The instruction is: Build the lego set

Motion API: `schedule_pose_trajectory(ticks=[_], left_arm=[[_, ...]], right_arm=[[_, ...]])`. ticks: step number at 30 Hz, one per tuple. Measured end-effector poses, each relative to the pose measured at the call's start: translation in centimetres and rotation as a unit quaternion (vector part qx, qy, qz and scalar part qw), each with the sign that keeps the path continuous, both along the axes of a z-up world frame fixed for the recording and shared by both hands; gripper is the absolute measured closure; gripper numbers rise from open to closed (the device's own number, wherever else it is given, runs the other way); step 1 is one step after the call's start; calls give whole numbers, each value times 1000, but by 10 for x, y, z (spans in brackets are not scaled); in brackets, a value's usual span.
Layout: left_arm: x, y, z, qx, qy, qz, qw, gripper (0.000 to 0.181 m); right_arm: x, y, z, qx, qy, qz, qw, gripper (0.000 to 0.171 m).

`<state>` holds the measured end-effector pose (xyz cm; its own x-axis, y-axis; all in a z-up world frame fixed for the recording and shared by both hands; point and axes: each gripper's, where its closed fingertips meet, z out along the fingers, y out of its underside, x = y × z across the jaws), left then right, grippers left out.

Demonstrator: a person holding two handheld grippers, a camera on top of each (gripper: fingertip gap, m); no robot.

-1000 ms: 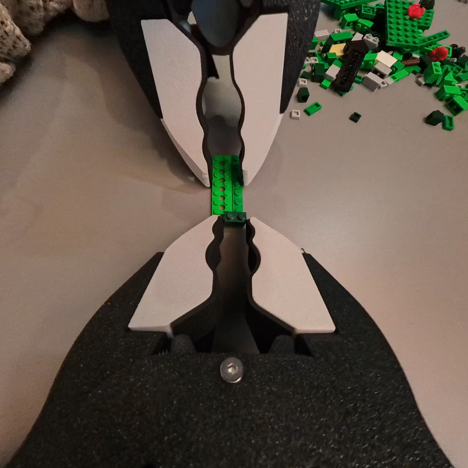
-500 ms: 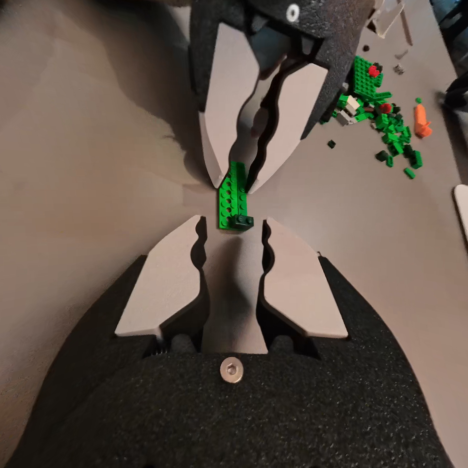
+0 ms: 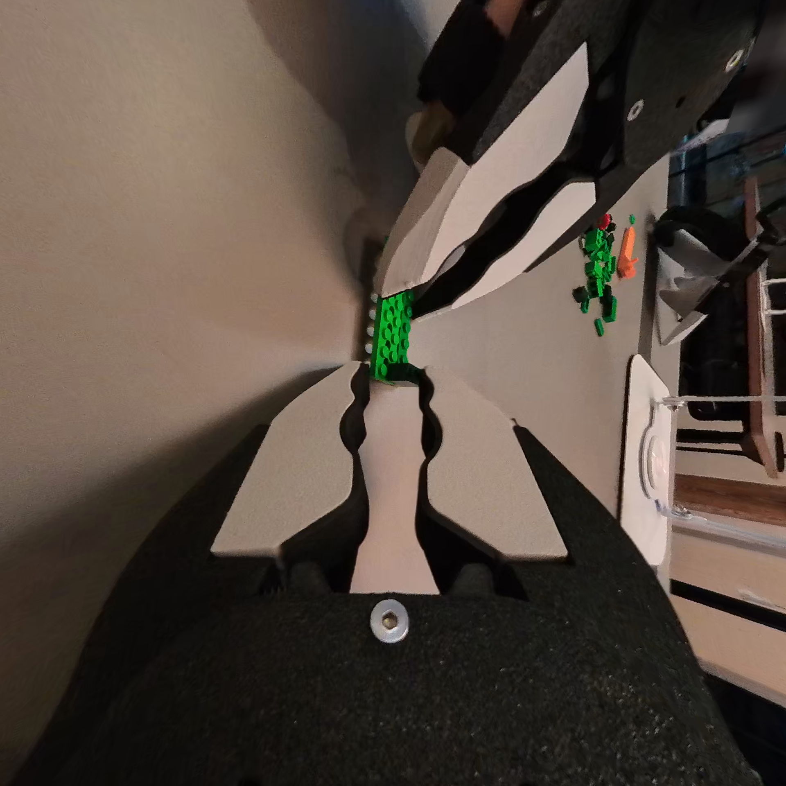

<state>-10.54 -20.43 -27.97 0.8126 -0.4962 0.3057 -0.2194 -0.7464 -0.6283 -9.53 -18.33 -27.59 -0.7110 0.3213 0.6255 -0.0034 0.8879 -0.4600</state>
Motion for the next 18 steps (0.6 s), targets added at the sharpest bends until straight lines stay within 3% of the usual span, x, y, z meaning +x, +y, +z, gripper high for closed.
schedule_pose_trajectory(ticks=[12, 15, 18], left_arm=[[1, 0, 0, 11, 4, 4, 1000, 159], [-3, 0, -1, 25, 48, -3, 999, 154], [-4, 0, 5, 95, 120, -14, 988, 138]], right_arm=[[0, 0, 0, -38, -10, -12, 999, 154], [-1, -1, 1, -55, -16, -19, 998, 154], [-2, -2, 2, -90, -30, -25, 995, 155]])
